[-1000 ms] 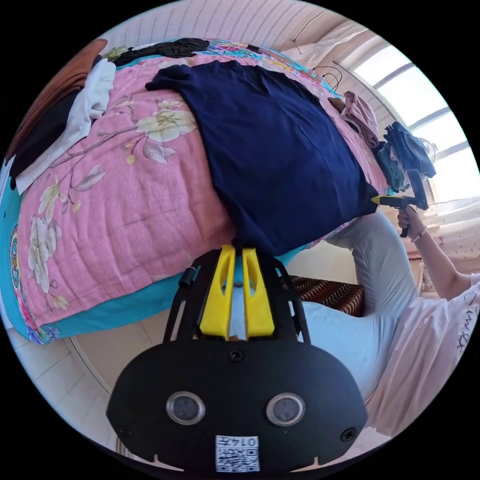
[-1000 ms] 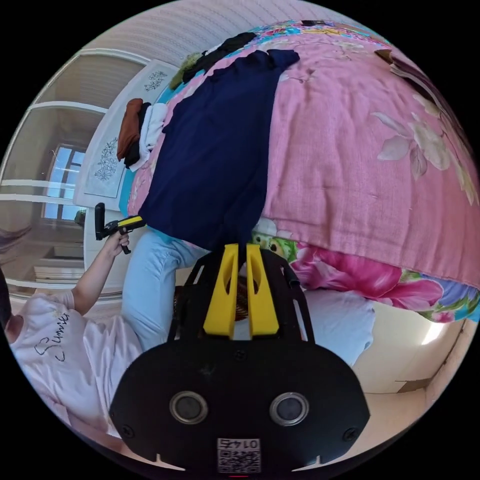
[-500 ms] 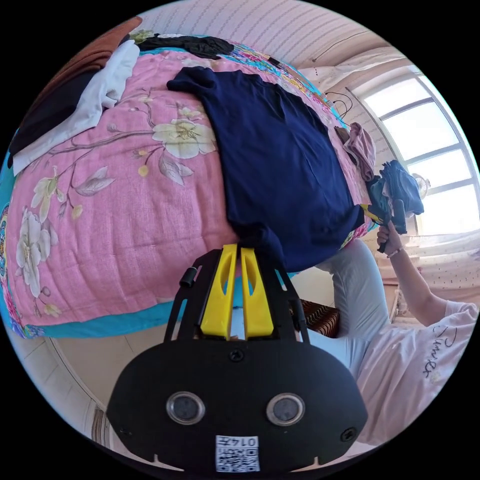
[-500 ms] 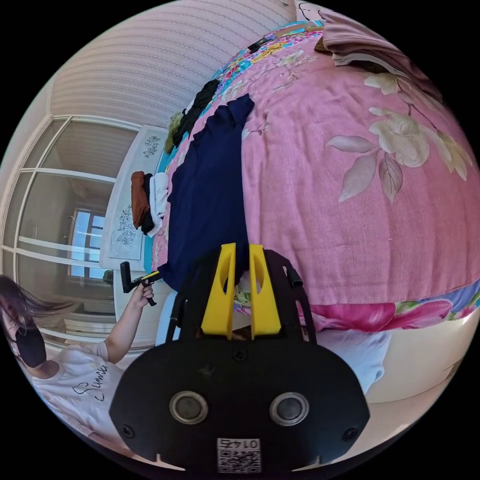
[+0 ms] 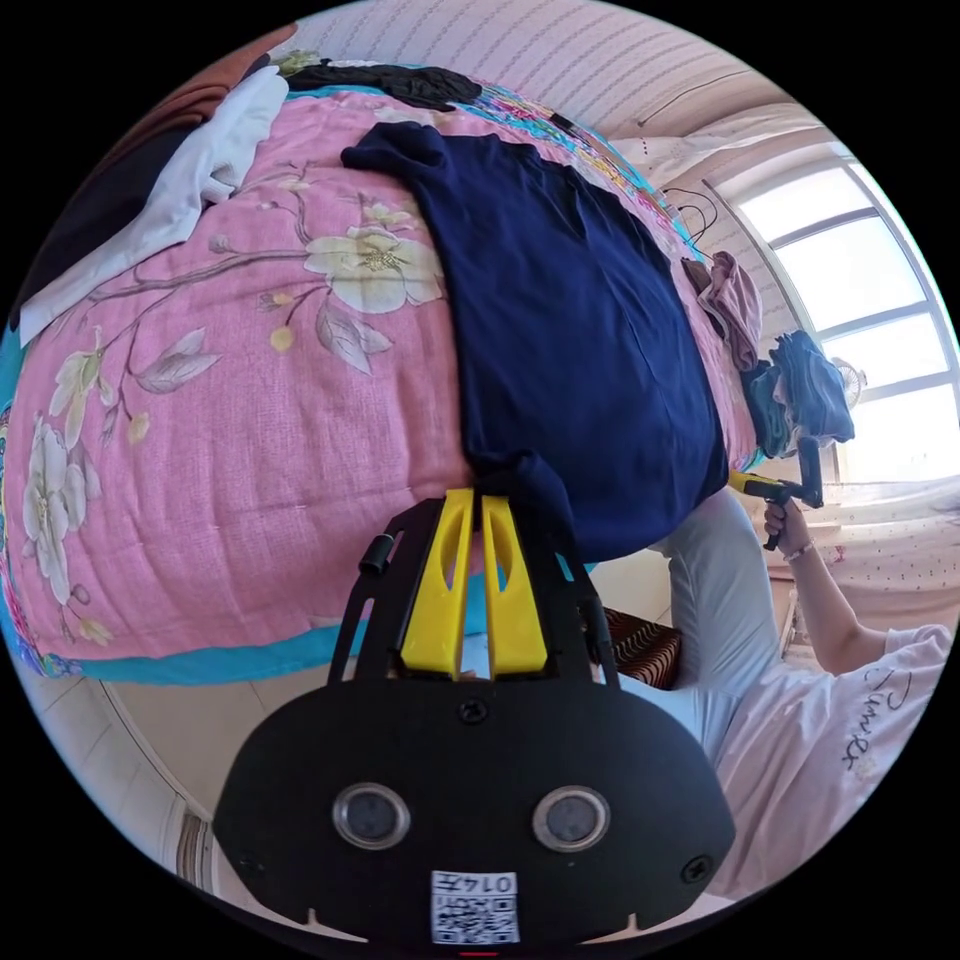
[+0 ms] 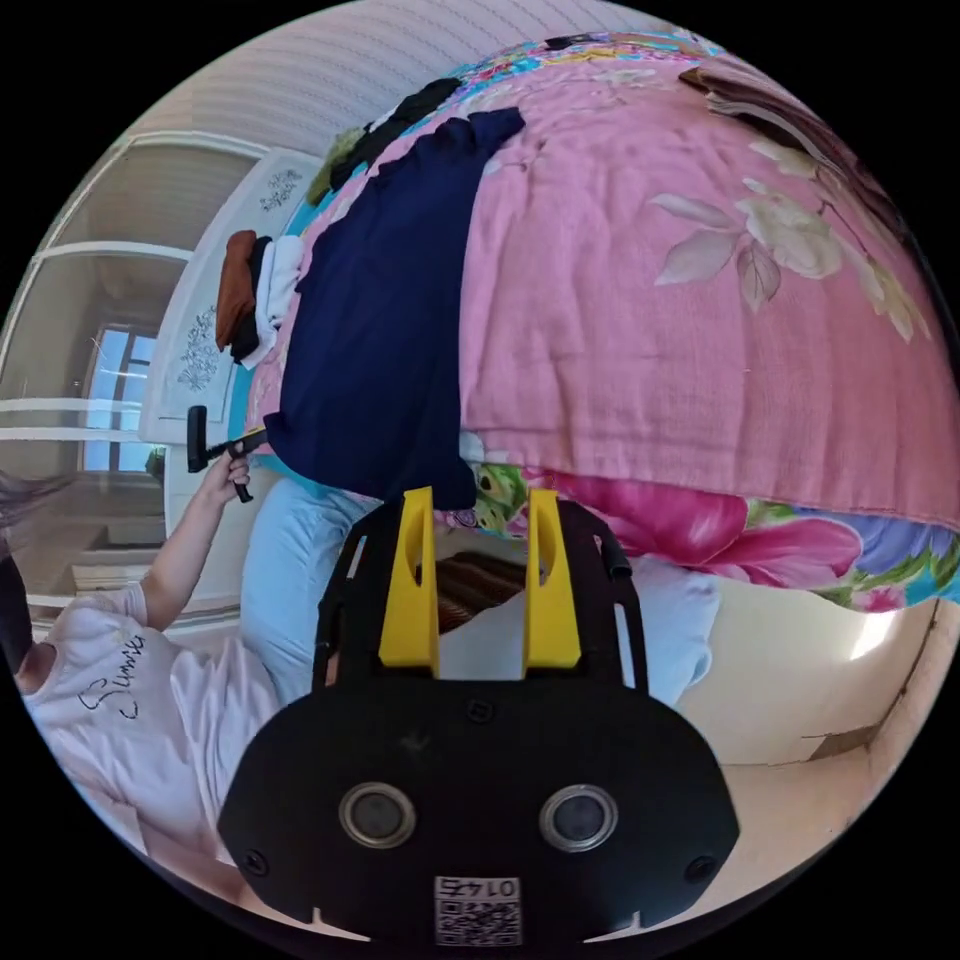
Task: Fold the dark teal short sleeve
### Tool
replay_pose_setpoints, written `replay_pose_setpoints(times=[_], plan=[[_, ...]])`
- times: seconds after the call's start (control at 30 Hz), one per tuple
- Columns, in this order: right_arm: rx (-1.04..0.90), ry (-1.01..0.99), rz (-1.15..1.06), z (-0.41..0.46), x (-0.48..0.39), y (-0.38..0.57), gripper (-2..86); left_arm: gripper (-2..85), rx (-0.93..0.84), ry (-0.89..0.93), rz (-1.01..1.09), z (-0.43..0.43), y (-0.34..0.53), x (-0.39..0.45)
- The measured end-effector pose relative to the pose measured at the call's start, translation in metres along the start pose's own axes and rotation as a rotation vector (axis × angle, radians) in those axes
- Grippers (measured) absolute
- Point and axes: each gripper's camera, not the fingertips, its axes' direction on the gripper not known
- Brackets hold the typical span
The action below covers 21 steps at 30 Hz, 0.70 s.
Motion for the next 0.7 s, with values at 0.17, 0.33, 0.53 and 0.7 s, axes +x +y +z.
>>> replay_pose_setpoints(times=[0.17, 0.33, 0.53, 0.7], plan=[[-0.089, 0.062, -0.075, 0.020, -0.009, -0.019, 4.0, -1.0, -0.005, -0.066, 0.110, -0.012, 0.007, 0.017], [-0.097, -0.223, -0.084, 0.007, 0.008, -0.023, 1.7, -1.0, -0.113, 0.001, 0.209, -0.029, 0.034, 0.026], [0.062, -0.564, 0.043, -0.017, 0.047, -0.033, 1.8, -1.0, -0.060, 0.269, 0.128, -0.050, 0.034, 0.002], [0.136, -0.494, 0.138, -0.017, 0.063, -0.060, 3.7, -1.0, 0.020, 0.311, 0.028, -0.050, 0.007, -0.020]])
